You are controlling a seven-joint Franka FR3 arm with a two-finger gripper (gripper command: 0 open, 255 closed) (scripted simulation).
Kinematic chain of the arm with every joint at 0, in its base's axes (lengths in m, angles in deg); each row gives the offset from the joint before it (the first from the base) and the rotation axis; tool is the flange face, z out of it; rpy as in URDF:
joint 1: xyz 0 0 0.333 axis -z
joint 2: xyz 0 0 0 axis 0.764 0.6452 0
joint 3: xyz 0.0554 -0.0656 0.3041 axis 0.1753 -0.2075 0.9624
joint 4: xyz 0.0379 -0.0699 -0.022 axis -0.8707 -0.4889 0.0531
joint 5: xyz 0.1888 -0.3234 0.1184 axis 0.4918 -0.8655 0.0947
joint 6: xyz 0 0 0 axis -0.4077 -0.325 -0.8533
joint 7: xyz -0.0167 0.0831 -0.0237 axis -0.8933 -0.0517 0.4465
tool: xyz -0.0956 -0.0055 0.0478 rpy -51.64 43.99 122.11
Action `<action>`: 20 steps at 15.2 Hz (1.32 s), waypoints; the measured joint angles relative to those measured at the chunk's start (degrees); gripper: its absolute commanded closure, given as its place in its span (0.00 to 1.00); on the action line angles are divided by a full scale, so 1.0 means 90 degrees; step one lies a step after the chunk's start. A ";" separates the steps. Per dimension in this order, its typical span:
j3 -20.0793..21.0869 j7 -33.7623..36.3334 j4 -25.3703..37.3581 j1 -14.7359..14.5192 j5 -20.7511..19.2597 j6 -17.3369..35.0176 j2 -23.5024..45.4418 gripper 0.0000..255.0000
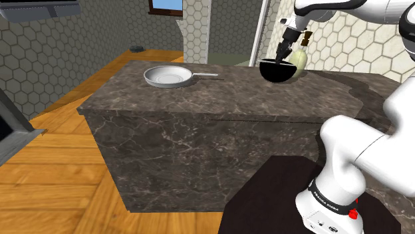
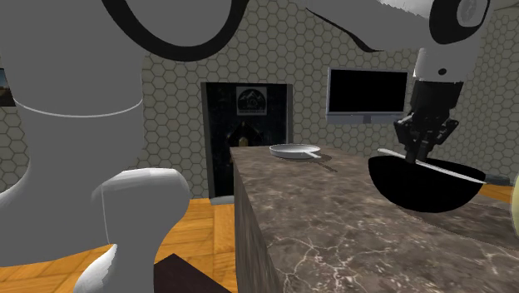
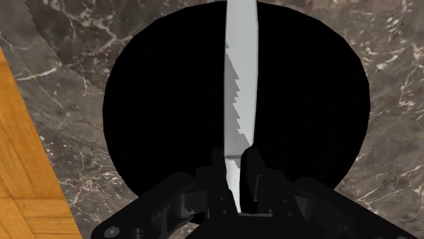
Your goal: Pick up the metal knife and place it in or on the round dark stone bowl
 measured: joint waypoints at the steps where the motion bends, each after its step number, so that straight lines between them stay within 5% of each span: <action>1: -0.0013 0.0004 -0.0010 -0.0013 -0.0009 0.0019 -0.0009 1.00; 6: -0.0010 0.0004 -0.0029 -0.0008 -0.0012 0.0044 -0.0010 1.00; 7: -0.0008 0.0003 -0.0031 -0.0005 -0.0011 0.0045 -0.0009 0.00; 13: -0.0014 0.0004 -0.0039 -0.0006 -0.0013 0.0045 -0.0013 0.00; 20: -0.0033 -0.0073 0.0819 -0.0193 0.0052 -0.0743 0.0032 0.00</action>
